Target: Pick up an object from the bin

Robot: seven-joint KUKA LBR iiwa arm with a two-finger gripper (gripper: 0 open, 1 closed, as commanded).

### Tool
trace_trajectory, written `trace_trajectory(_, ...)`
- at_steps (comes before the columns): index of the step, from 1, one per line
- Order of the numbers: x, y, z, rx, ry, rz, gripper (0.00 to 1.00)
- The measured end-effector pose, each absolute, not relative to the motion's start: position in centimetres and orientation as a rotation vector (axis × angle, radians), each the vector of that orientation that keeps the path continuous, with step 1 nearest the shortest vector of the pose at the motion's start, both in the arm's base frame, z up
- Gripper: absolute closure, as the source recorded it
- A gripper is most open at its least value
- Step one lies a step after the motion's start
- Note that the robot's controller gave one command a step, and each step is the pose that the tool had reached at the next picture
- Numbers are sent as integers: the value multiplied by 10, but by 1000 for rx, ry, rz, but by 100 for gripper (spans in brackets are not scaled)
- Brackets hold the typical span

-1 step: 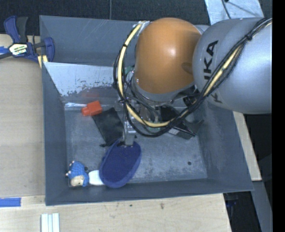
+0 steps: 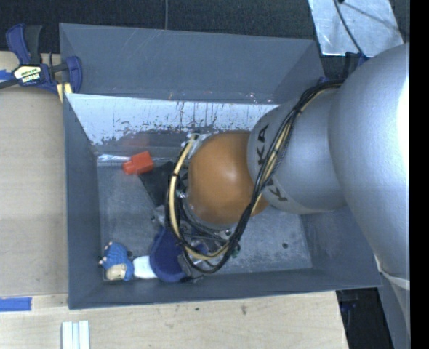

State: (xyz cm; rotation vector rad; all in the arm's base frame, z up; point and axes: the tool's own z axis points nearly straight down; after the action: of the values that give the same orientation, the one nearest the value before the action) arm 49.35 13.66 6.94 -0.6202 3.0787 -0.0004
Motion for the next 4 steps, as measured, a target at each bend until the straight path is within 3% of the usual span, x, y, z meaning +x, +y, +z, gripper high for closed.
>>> trace_trajectory(4, 497, 136, 74, -600, 3076, 4, 0)
